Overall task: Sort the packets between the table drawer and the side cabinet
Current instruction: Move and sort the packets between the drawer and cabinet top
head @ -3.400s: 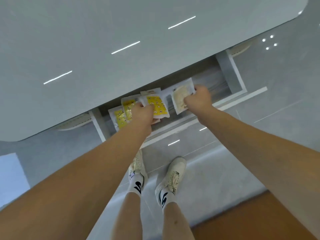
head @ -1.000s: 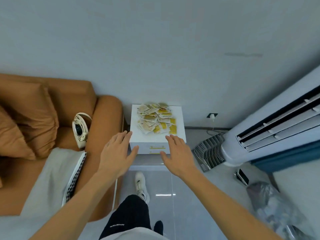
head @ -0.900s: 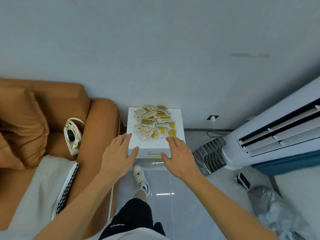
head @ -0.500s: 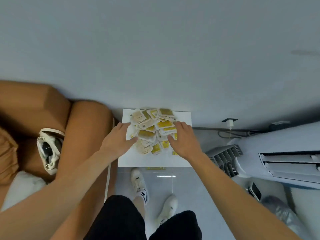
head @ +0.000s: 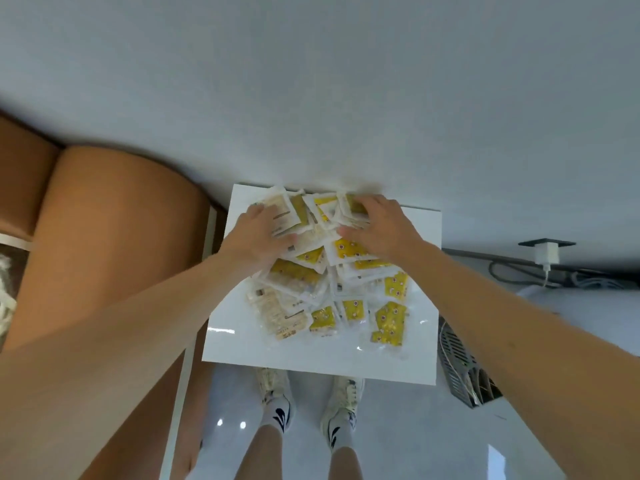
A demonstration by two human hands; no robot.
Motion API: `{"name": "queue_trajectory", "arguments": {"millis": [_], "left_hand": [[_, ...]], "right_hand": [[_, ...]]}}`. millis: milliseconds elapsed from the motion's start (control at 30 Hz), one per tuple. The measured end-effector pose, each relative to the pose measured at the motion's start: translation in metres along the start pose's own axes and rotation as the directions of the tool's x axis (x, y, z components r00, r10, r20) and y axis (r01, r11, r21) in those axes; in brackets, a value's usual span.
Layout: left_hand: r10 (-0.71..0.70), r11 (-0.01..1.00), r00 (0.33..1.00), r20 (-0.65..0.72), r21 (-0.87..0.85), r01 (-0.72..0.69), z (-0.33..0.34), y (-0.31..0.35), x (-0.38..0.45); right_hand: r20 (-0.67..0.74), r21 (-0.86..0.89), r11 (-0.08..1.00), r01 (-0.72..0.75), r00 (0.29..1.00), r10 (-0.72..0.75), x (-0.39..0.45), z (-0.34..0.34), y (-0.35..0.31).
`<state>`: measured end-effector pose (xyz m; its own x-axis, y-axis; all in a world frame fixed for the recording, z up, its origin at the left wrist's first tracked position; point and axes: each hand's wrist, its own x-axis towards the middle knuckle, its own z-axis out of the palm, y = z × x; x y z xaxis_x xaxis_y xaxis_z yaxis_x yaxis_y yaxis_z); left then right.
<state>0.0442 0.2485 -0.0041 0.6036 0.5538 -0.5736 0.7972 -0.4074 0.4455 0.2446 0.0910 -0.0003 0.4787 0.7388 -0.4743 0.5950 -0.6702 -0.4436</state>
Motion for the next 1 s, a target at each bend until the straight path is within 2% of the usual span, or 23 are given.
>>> {"name": "queue_trajectory", "arguments": {"millis": [133,300,467,700,1000], "left_hand": [[0.046,0.994,0.999,0.024,0.103,-0.048,0.007,0.004,0.019],[0.207,0.922,0.978,0.014,0.332,-0.2,0.0,0.008,0.03],[0.217,0.871,0.976,0.016,0.449,-0.201,-0.002,0.016,0.034],[0.211,0.902,0.974,-0.085,0.4,-0.16,0.006,0.012,0.036],[0.301,0.905,0.941,-0.158,0.358,-0.229,0.007,0.001,0.003]], "right_hand": [[-0.021,-0.018,0.999,0.031,0.999,-0.031,0.015,0.003,0.007],[-0.045,0.062,0.997,0.046,0.998,-0.043,0.016,0.0,0.014],[-0.077,0.162,0.986,0.035,0.997,-0.023,0.016,0.005,0.012],[-0.148,-0.083,0.989,0.124,0.98,-0.135,0.016,0.021,0.009],[-0.281,-0.157,0.981,0.114,0.947,-0.155,0.005,0.027,0.003]]}}
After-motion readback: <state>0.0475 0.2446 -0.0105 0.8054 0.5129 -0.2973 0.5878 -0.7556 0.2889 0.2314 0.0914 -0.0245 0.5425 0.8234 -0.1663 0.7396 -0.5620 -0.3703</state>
